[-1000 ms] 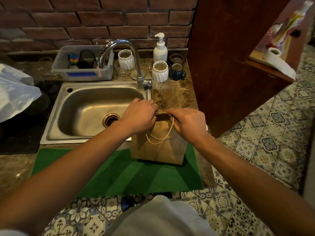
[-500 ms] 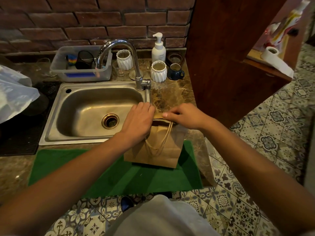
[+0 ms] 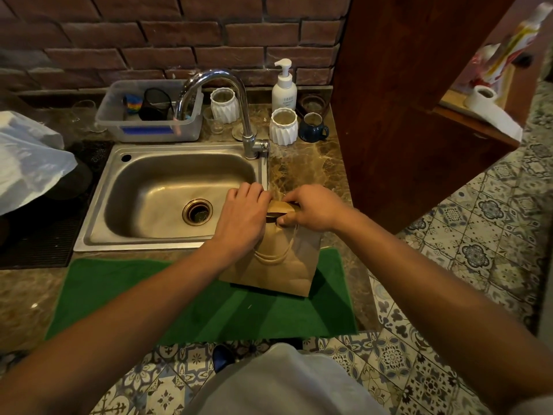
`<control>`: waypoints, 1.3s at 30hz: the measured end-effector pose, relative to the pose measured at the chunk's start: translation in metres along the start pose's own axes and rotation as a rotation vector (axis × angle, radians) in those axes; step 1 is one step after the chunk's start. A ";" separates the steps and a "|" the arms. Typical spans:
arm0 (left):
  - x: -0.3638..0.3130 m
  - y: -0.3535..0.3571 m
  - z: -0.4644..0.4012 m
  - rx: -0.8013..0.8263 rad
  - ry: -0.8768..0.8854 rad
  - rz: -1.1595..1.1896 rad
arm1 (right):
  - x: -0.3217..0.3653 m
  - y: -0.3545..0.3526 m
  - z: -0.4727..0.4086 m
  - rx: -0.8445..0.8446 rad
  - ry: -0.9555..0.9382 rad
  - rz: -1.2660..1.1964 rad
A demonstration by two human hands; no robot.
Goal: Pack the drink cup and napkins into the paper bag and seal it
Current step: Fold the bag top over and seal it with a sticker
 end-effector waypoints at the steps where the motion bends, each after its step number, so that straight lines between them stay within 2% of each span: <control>1: 0.001 -0.001 -0.001 0.027 0.021 0.022 | 0.000 -0.001 0.000 -0.035 0.004 0.023; 5: 0.017 -0.003 -0.007 0.280 0.150 0.262 | 0.001 -0.003 0.008 -0.171 -0.032 0.069; 8: 0.032 -0.006 -0.015 0.347 0.089 0.536 | 0.006 -0.004 0.016 -0.280 -0.091 0.125; 12: 0.032 0.003 -0.015 0.385 0.132 0.406 | 0.007 -0.001 0.024 -0.374 -0.129 0.137; 17: 0.032 0.011 -0.009 0.315 0.092 0.502 | 0.000 0.007 0.026 -0.424 -0.085 0.148; 19: 0.030 0.010 -0.007 0.338 0.108 0.529 | 0.000 0.007 0.028 -0.452 -0.067 0.160; 23: 0.024 0.008 -0.008 0.305 0.100 0.440 | -0.001 0.013 0.026 -0.470 -0.023 0.178; 26: 0.023 0.006 -0.010 0.284 0.096 0.364 | -0.004 0.013 0.022 -0.422 -0.002 0.165; 30: 0.030 0.003 -0.009 0.286 0.088 0.357 | -0.025 0.008 0.016 -0.153 0.020 0.057; 32: 0.032 0.003 -0.009 0.291 0.088 0.366 | -0.039 0.005 0.015 -0.080 0.021 -0.020; 39: 0.031 0.001 -0.004 0.264 0.014 0.609 | -0.046 0.007 0.016 -0.124 -0.006 -0.138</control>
Point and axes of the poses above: each hand's wrist, its own z-axis away from the middle knuckle, its own y-axis out of the palm, x = y × z, the point moved 6 cm from there along -z, towards the middle knuckle, and after that the axes turned 8 degrees about y, right-handed, at the moved point
